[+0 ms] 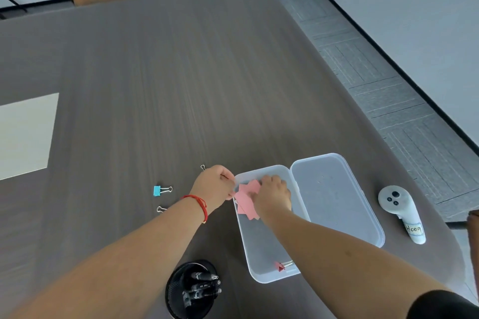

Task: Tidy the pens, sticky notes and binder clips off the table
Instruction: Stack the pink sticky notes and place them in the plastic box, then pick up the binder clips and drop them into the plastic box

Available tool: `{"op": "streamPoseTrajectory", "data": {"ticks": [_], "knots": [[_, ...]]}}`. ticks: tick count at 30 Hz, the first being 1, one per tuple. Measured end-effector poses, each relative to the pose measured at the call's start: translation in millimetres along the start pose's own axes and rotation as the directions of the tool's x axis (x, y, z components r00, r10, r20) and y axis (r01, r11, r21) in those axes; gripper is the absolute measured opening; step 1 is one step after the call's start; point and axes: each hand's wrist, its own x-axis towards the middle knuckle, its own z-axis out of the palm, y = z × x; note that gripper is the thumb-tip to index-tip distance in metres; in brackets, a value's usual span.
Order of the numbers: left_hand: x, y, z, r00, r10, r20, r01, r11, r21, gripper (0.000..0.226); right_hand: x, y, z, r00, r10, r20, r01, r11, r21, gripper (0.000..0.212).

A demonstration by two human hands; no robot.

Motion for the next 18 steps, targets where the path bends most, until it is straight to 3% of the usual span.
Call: {"op": "streamPoseTrajectory", "data": {"ticks": [2, 4, 7, 10, 11, 18], "knots": [[6, 0, -14, 0.999, -0.024, -0.032, 0.021, 0.995, -0.098, 0.014, -5, -2, -8, 0.999, -0.032, 0.014, 0.033, 0.997, -0.068, 0.045], [13, -4, -37, 0.994, -0.067, -0.087, 0.049, 0.980, -0.191, 0.014, -9, -9, -28, 0.997, -0.080, 0.025, 0.082, 0.989, -0.121, 0.033], [23, -20, -75, 0.968, -0.127, -0.215, 0.079, 0.973, -0.217, 0.016, -10, -30, -69, 0.976, -0.210, -0.061, 0.203, 0.973, -0.106, 0.023], [30, -47, -106, 0.942, -0.098, -0.321, 0.112, 0.993, 0.025, 0.004, -9, -62, -97, 0.957, -0.258, -0.132, 0.262, 0.965, 0.014, 0.017], [32, -57, -112, 0.941, -0.083, -0.328, 0.126, 0.986, 0.112, 0.011, -7, -74, -100, 0.954, -0.271, -0.131, 0.279, 0.959, 0.050, 0.018], [51, -123, -117, 0.970, -0.001, -0.243, 0.119, 0.874, 0.471, 0.037, 26, -122, -54, 0.963, -0.261, 0.070, 0.263, 0.965, -0.020, 0.031]]}}
